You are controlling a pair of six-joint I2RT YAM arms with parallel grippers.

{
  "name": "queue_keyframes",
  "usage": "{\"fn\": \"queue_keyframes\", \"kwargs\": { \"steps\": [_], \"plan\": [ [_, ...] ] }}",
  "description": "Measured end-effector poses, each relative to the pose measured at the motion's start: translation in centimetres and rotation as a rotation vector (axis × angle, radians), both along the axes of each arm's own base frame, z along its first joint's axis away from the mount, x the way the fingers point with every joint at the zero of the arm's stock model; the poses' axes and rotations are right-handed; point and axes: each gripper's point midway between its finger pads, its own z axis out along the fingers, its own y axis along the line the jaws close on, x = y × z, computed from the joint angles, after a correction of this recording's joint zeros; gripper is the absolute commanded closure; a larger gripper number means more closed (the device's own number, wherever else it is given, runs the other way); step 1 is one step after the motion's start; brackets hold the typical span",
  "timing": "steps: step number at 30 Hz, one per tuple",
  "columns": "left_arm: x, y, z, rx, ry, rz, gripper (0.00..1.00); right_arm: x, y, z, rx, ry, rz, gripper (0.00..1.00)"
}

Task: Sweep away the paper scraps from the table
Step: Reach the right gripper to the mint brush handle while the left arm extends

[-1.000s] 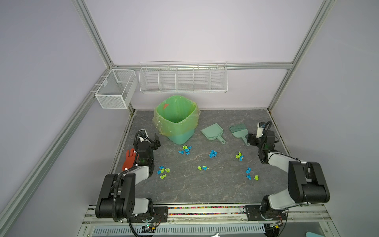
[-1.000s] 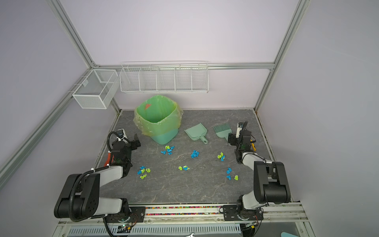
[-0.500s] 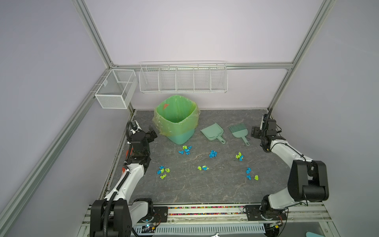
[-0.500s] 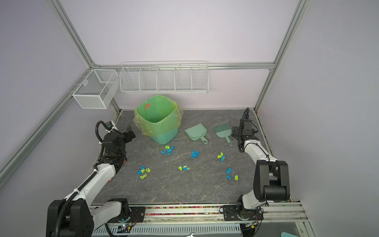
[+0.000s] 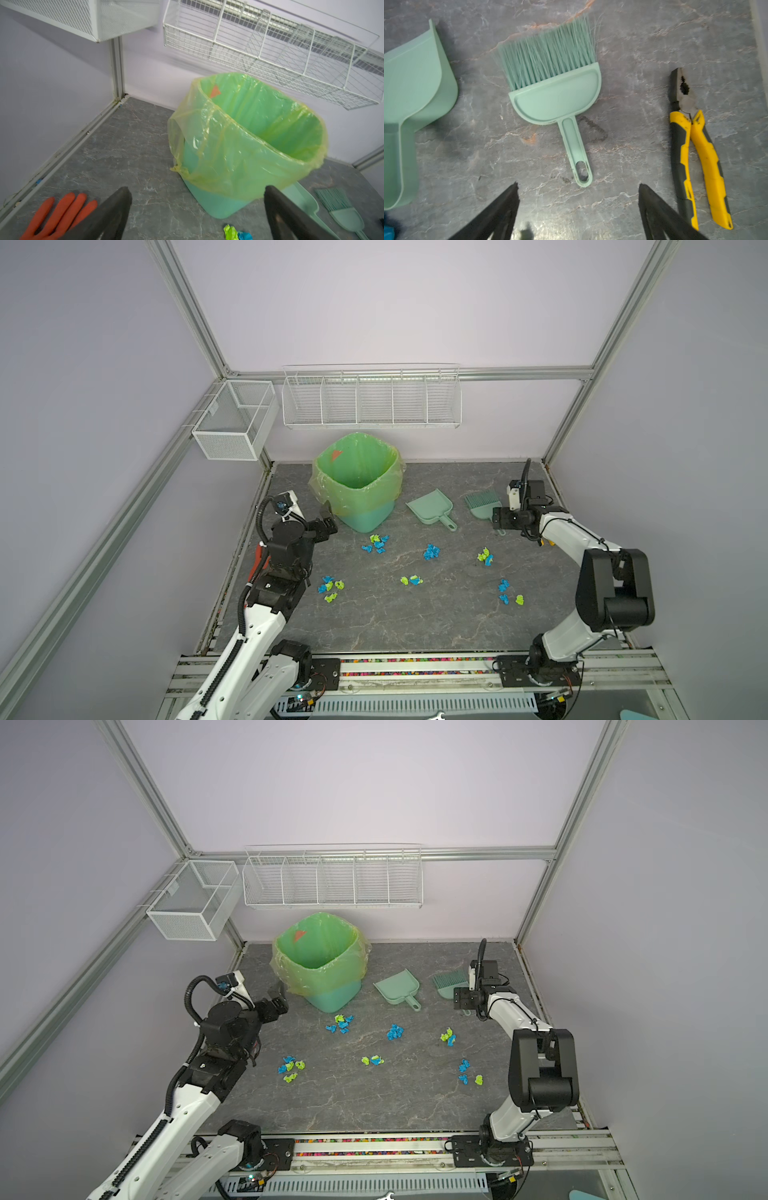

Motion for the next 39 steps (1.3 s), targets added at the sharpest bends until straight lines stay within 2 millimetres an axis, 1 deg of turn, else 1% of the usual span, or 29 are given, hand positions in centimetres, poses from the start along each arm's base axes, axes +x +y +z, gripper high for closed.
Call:
{"fn": "queue_keyframes", "kwargs": {
  "steps": [3, 5, 8, 11, 13, 15, 17, 19, 22, 24, 27, 30, 32, 34, 37, 39],
  "plan": [
    [-1.3, -1.9, -0.4, -0.019, 0.026, -0.067, 0.01, -0.1, 0.3, -0.5, -0.012, 0.020, 0.026, 0.05],
    [-2.3, -3.7, 0.0, -0.036, 0.028, -0.130, 0.01, 0.0, 0.4, -1.0, -0.019, 0.032, 0.040, 0.04],
    [-3.7, -7.2, 1.2, -0.060, 0.024, -0.249, 0.01, -0.1, 0.5, -1.7, -0.025, 0.051, 0.059, 0.03],
    [-4.6, -10.9, 1.5, -0.057, 0.030, -0.369, 0.01, -0.2, 0.5, -2.1, -0.029, 0.067, 0.071, 0.01],
    [-4.9, -13.2, 0.9, -0.039, 0.051, -0.429, 0.01, -0.2, 0.6, -2.3, -0.031, 0.072, 0.081, 0.00],
    [-5.0, -15.2, -0.4, -0.009, 0.092, -0.476, 0.01, -0.3, 0.6, -2.5, -0.033, 0.077, 0.089, 0.01],
    [-4.8, -16.3, -1.6, 0.014, 0.127, -0.499, 0.01, -0.3, 0.7, -2.7, -0.037, 0.083, 0.100, 0.05],
    [-4.3, -17.0, -2.2, 0.028, 0.148, -0.505, 0.01, -0.2, 0.7, -3.2, -0.042, 0.094, 0.110, 0.08],
    [-3.5, -18.0, -1.8, 0.033, 0.149, -0.514, 0.01, 0.3, 0.7, -4.2, -0.046, 0.118, 0.117, 0.09],
    [-2.9, -18.8, -1.2, 0.032, 0.139, -0.523, 0.01, 0.2, 0.7, -4.8, -0.047, 0.134, 0.120, 0.11],
    [-2.1, -19.9, -0.7, 0.032, 0.119, -0.529, 0.01, 0.3, 0.5, -5.3, -0.043, 0.148, 0.117, 0.17],
    [-1.5, -20.7, -1.1, 0.050, 0.117, -0.537, 0.01, 0.8, 0.5, -5.5, -0.037, 0.150, 0.119, 0.21],
    [-1.0, -21.3, -1.5, 0.061, 0.130, -0.541, 0.01, 1.0, 0.4, -5.7, -0.033, 0.153, 0.117, 0.22],
    [-0.4, -22.2, -1.5, 0.069, 0.142, -0.554, 0.01, 1.2, 0.4, -5.9, -0.030, 0.162, 0.118, 0.26],
    [0.4, -23.8, -1.4, 0.070, 0.160, -0.579, 0.01, 1.6, 0.3, -6.5, -0.022, 0.176, 0.116, 0.27],
    [0.8, -24.7, -1.7, 0.067, 0.181, -0.594, 0.01, 1.7, 0.3, -6.9, -0.017, 0.184, 0.115, 0.28]
  ]
}}
